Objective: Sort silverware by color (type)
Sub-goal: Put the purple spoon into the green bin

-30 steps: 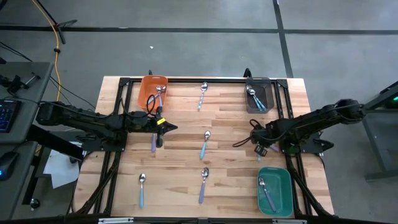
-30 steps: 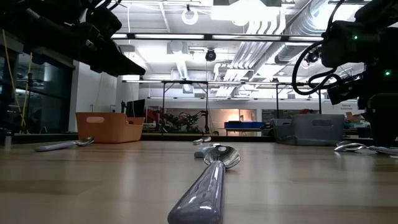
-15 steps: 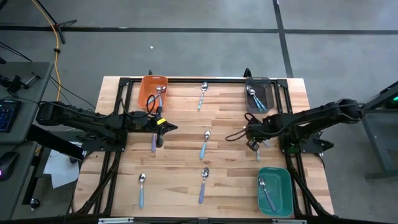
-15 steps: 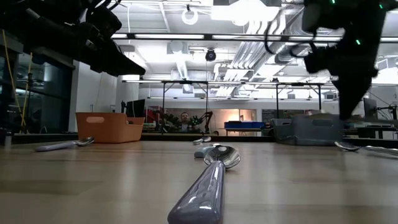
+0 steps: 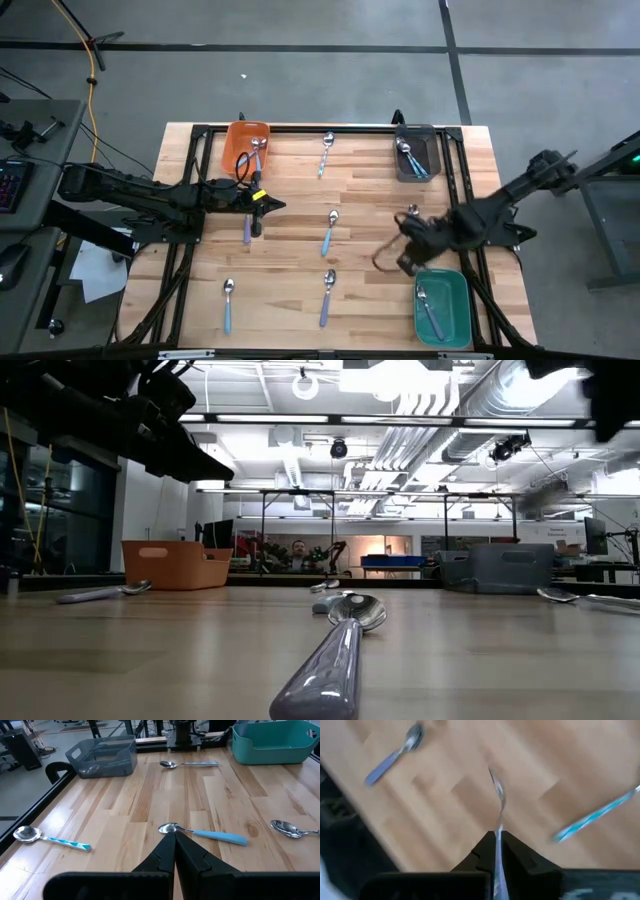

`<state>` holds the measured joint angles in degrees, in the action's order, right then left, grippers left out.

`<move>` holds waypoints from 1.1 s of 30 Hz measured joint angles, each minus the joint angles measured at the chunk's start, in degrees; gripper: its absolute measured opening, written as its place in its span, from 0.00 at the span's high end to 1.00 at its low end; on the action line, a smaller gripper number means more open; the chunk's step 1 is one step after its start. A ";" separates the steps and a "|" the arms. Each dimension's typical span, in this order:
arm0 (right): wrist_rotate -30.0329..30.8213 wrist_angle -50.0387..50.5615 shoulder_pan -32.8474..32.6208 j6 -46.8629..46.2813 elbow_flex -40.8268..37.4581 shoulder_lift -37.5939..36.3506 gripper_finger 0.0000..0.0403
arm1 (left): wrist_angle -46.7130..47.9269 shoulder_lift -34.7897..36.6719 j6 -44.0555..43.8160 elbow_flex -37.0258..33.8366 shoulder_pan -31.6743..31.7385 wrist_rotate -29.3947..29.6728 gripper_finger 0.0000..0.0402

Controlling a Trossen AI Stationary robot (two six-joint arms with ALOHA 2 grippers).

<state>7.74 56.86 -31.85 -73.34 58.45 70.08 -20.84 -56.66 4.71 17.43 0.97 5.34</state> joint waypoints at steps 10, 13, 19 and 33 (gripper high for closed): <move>1.24 -0.54 -19.88 -26.00 4.14 5.02 0.97 | 0.00 0.00 0.16 0.00 0.02 0.00 1.00; 5.55 -0.08 -21.72 -28.32 4.12 6.55 0.97 | 0.00 0.00 0.39 0.00 0.02 -0.01 1.00; 7.72 -1.01 -18.78 -23.45 4.12 9.33 0.97 | 0.02 0.00 0.04 0.00 0.02 -0.02 1.00; 2.23 -20.33 -4.24 14.78 4.07 23.00 0.65 | 0.11 0.00 0.01 0.00 0.02 -0.01 1.00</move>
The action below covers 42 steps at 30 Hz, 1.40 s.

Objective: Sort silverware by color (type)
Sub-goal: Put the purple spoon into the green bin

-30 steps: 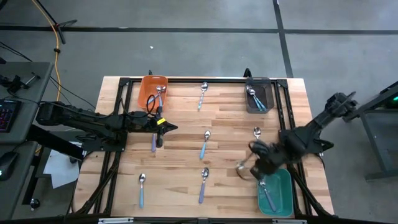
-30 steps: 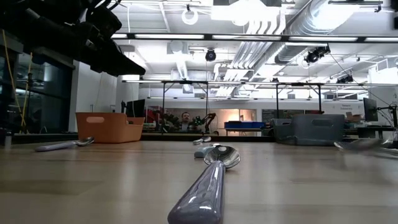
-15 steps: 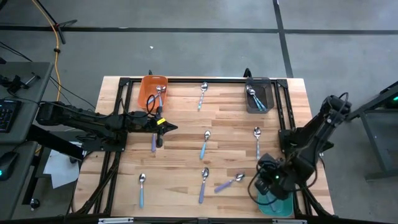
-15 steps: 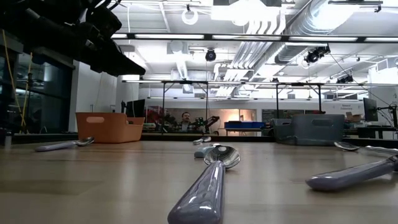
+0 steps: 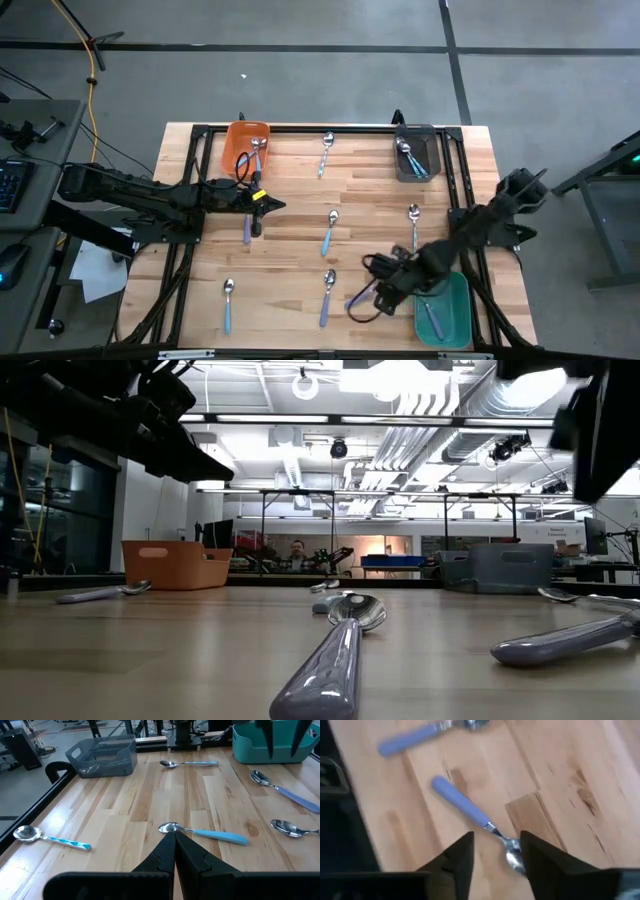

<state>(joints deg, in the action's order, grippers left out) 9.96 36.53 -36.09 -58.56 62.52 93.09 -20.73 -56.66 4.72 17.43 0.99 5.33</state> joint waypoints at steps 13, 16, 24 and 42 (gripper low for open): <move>-6.07 -2.94 3.10 22.68 -0.02 11.56 0.57 | 0.95 -0.01 -0.01 0.00 0.00 0.01 1.00; -6.05 -4.43 3.08 24.43 0.00 11.71 0.60 | 1.07 -0.02 -0.01 0.00 0.00 0.01 1.00; -5.96 -5.73 3.08 25.63 0.00 11.86 0.75 | 1.57 -0.02 -0.03 0.00 -0.01 0.01 1.00; -4.95 -4.98 3.08 26.65 2.03 12.25 0.62 | 1.65 -0.02 -0.03 0.00 -0.01 0.01 1.00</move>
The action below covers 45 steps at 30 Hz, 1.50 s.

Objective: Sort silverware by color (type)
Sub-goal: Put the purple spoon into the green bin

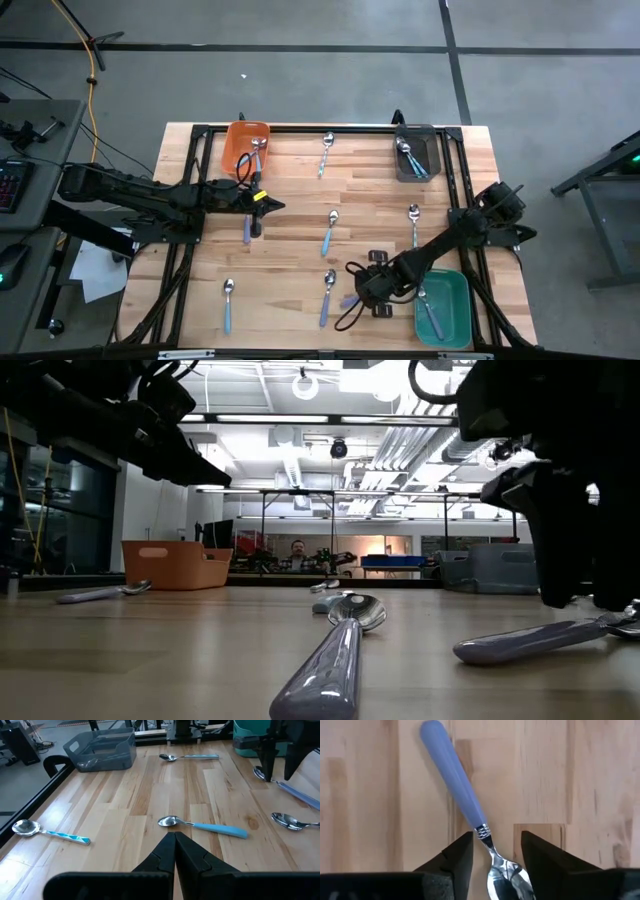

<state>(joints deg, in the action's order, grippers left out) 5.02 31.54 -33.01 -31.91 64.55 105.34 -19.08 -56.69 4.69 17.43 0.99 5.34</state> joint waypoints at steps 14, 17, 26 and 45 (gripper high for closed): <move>-0.42 0.68 0.41 -0.73 0.17 2.71 0.70 | 0.01 0.00 0.00 0.00 -0.01 0.00 1.00; -1.04 1.87 0.98 -2.39 0.21 2.73 0.78 | 0.01 0.00 0.00 0.00 0.01 0.00 1.00; -2.56 7.47 1.87 -2.83 3.04 3.08 0.98 | 0.01 0.00 0.01 0.00 0.01 0.00 1.00; 1.33 23.80 -1.41 -15.91 18.85 2.89 1.00 | 0.90 0.00 0.00 0.00 -0.01 0.00 1.00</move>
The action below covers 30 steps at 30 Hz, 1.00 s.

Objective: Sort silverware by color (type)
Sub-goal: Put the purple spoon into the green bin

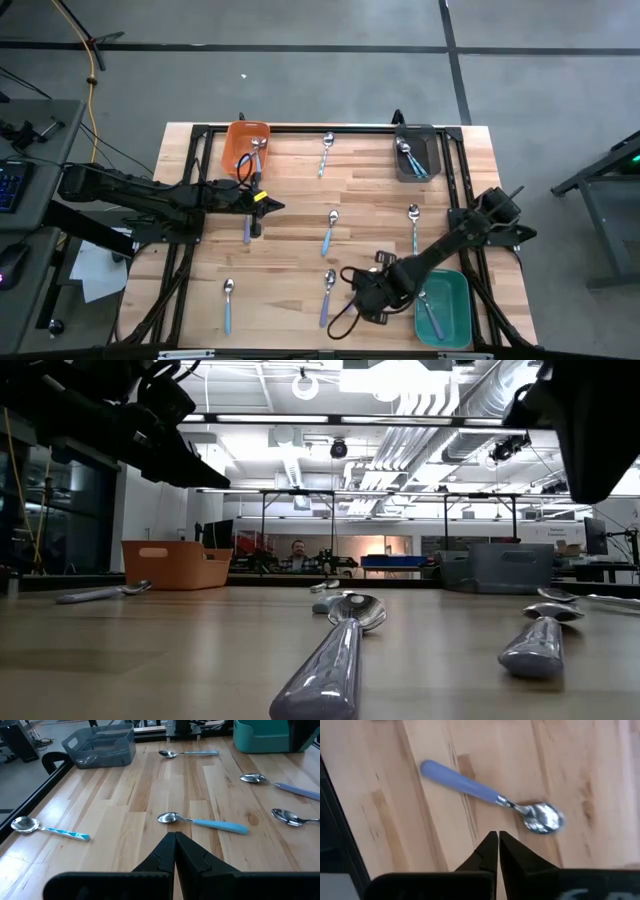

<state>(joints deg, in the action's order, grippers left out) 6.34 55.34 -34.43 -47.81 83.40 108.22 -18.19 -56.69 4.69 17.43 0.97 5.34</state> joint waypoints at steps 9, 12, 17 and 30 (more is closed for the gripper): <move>1.12 -9.38 1.03 12.34 -5.84 0.00 0.82 | -0.03 0.00 0.00 0.00 0.00 0.00 1.00; 0.71 -10.06 2.18 17.76 -7.89 0.00 0.75 | -0.01 0.00 0.00 0.00 0.00 0.00 1.00; -0.92 -13.48 4.26 23.88 -10.76 0.00 0.71 | -0.03 0.00 0.00 0.00 0.00 0.00 1.00; -4.15 -16.05 5.19 28.83 -11.64 3.17 0.71 | 0.32 0.00 0.00 0.00 0.02 0.00 1.00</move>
<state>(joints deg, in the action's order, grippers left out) 2.20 39.30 -29.23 -18.98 71.77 111.39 -17.87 -56.69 4.69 17.43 0.99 5.34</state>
